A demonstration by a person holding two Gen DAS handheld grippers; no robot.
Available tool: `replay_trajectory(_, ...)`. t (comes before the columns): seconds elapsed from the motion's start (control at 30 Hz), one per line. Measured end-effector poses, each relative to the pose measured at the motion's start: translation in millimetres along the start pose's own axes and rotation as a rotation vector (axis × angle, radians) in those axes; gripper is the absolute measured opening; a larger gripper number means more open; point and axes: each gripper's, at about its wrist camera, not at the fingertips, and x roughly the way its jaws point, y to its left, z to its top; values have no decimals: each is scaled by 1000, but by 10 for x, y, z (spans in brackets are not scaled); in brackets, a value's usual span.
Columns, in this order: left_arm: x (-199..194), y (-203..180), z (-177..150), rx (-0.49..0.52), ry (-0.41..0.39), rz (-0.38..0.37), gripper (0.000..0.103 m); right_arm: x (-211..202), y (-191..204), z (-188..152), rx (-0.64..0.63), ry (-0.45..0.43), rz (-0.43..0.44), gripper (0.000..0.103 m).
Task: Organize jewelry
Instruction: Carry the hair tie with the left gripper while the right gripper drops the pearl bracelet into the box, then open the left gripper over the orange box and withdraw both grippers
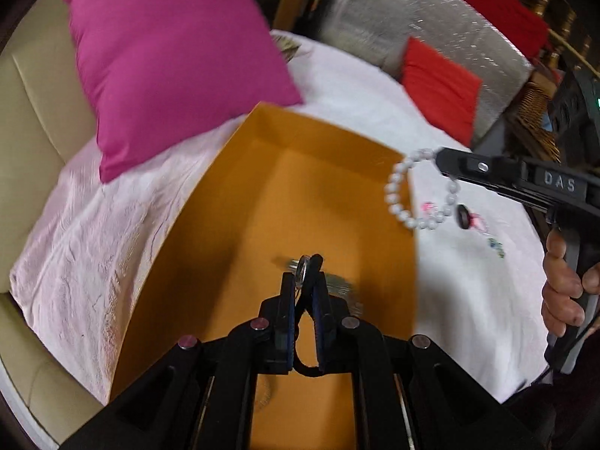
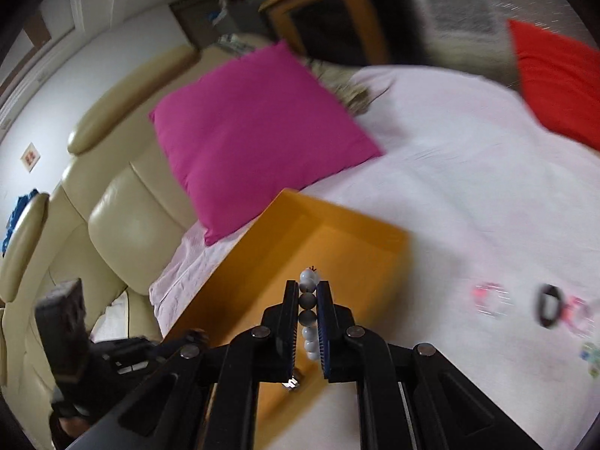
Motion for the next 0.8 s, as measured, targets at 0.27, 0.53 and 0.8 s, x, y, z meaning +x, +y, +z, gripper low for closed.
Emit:
replay_trajectory(0.27,443,311,74,-46,108,68,9,1050,128,118,12,179,-47,11)
replay_trajectory(0.53,368,402,-63,-77,126,181,39,838,-193,166,73,90,-149,17)
replay_trajectory(0.8,-137,-201,0,14,-4,182,41,-327,-770,-91,139,-112,-89,18)
